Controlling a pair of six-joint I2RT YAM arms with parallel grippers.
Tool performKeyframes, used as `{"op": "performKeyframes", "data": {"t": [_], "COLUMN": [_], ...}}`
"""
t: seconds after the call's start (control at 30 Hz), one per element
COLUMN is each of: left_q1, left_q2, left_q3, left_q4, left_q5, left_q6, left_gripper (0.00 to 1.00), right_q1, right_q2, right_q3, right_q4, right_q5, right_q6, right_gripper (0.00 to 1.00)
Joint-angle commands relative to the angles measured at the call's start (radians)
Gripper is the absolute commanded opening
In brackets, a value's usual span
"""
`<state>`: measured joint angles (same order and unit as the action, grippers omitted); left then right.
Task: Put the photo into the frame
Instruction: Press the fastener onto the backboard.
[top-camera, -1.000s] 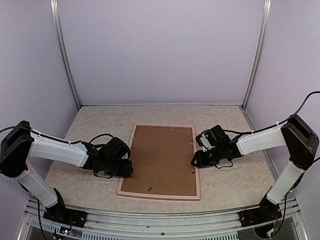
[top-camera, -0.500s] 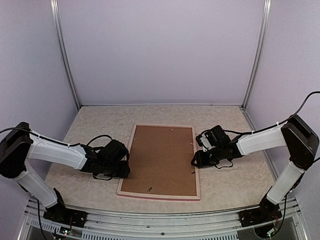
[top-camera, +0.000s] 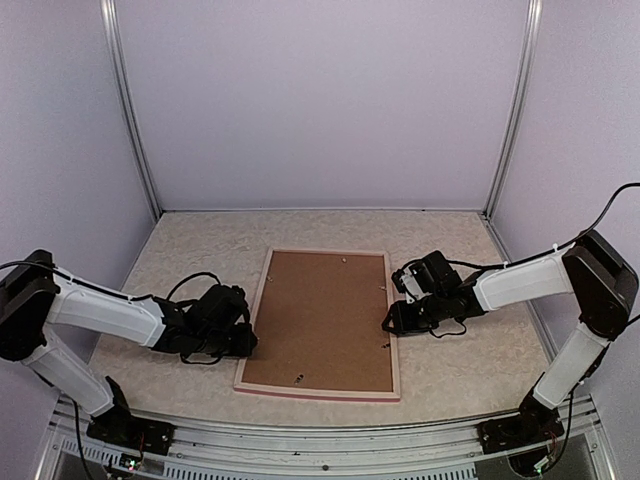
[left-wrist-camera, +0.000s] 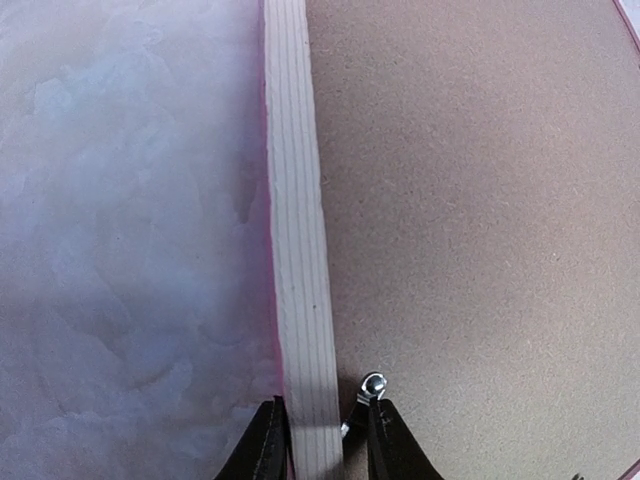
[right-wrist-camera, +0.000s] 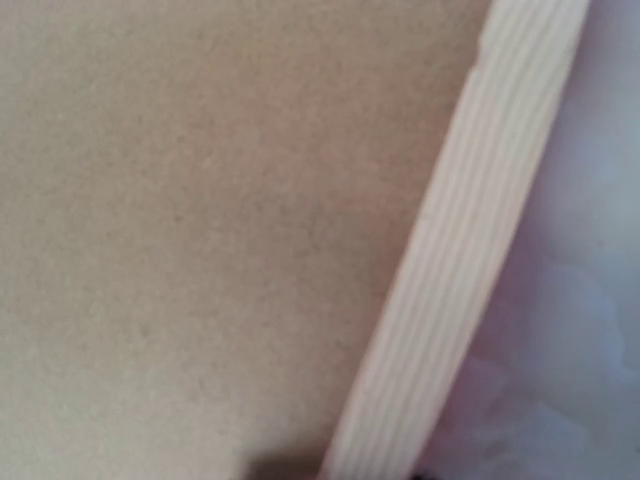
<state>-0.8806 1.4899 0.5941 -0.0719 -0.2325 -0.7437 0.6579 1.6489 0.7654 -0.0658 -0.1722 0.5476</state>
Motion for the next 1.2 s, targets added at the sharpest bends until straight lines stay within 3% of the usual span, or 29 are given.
{"op": "performKeyframes", "data": {"t": [0.0,0.17,0.53,0.83,1.17], "left_q1": [0.029,0.051,0.066,0.106,0.065], "left_q2": [-0.008,-0.034,-0.058,-0.093,-0.014], "left_q3": [-0.063,-0.108,-0.088,-0.091,-0.059], "left_q4": [0.022,0.095,0.035,0.025,0.001], "left_q5": [0.053,0.122,0.109,0.128,0.094], "left_q6": [-0.022,-0.044,-0.040,-0.019,-0.009], "left_gripper": [0.20,0.26,0.51,0.47,0.46], "right_q1": [-0.005,-0.006,-0.005,-0.006,-0.006], "right_q2": [-0.013,-0.016,-0.015,-0.009,-0.006], "right_q3": [-0.015,-0.015,-0.017,-0.014,-0.011], "right_q4": [-0.019,-0.022,-0.019,-0.016,-0.018], "right_q5": [-0.020,-0.019,-0.019,-0.022,-0.023], "right_q6": [0.008,0.008,0.008,0.006,0.005], "right_gripper": [0.37,0.37,0.37,0.37,0.37]}}
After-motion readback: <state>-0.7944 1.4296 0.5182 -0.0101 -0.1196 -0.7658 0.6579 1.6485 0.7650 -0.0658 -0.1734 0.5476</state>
